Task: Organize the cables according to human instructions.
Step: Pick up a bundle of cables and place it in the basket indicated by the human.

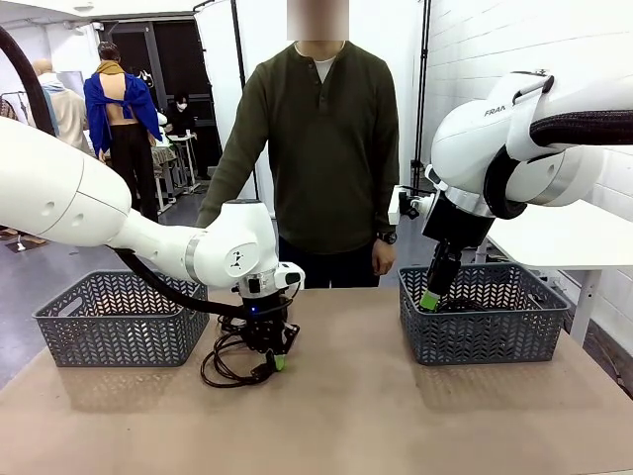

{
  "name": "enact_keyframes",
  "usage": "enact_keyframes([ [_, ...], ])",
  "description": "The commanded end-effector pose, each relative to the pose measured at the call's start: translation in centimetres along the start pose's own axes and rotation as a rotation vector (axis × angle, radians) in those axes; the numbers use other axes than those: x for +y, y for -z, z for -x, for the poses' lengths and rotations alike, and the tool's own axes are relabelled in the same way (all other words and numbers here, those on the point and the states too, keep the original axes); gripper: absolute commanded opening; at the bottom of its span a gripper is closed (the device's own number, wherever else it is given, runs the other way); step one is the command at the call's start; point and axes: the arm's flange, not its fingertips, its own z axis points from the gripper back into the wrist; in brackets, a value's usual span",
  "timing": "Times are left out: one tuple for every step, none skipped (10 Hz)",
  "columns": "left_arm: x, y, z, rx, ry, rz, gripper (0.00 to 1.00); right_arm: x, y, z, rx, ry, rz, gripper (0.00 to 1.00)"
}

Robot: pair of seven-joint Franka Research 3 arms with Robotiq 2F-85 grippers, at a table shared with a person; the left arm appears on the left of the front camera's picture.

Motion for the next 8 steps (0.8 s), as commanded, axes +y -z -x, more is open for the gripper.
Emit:
enact_keyframes([
  [-0.7, -0.4, -0.5, 0.023, -0.042, -0.02, 0.0, -0.1, 0.0, -0.1, 0.004, 0.003, 0.004, 1.0],
  [-1.0, -0.7, -0.3, 0.031, -0.057, -0.018, 0.0, -0.1, 0.0, -0.1, 0.004, 0.003, 0.004, 1.0],
  [-1.2, -1.0, -0.2, 0.037, -0.075, -0.017, 0.0, -0.1, 0.0, -0.1, 0.004, 0.003, 0.004, 1.0],
  [-1.6, -1.5, 0.1, 0.047, -0.091, -0.01, 0.0, -0.1, 0.0, -0.1, 0.004, 0.003, 0.004, 1.0],
  [-1.9, -2.2, 0.4, 0.049, -0.128, -0.006, 0.0, -0.1, 0.0, -0.1, 0.004, 0.003, 0.004, 1.0],
  [-2.1, -3.0, 0.7, 0.028, -0.159, -0.022, 0.0, -0.1, 0.0, -0.1, 0.004, 0.003, 0.004, 1.0],
  [-2.2, -4.0, 1.1, 0.005, -0.173, -0.036, 0.0, -0.1, 0.0, -0.1, 0.004, 0.003, 0.004, 1.0],
  [-2.2, -4.9, 1.1, -0.011, -0.167, -0.051, 0.0, -0.1, 0.0, -0.1, 0.004, 0.003, 0.004, 1.0],
])
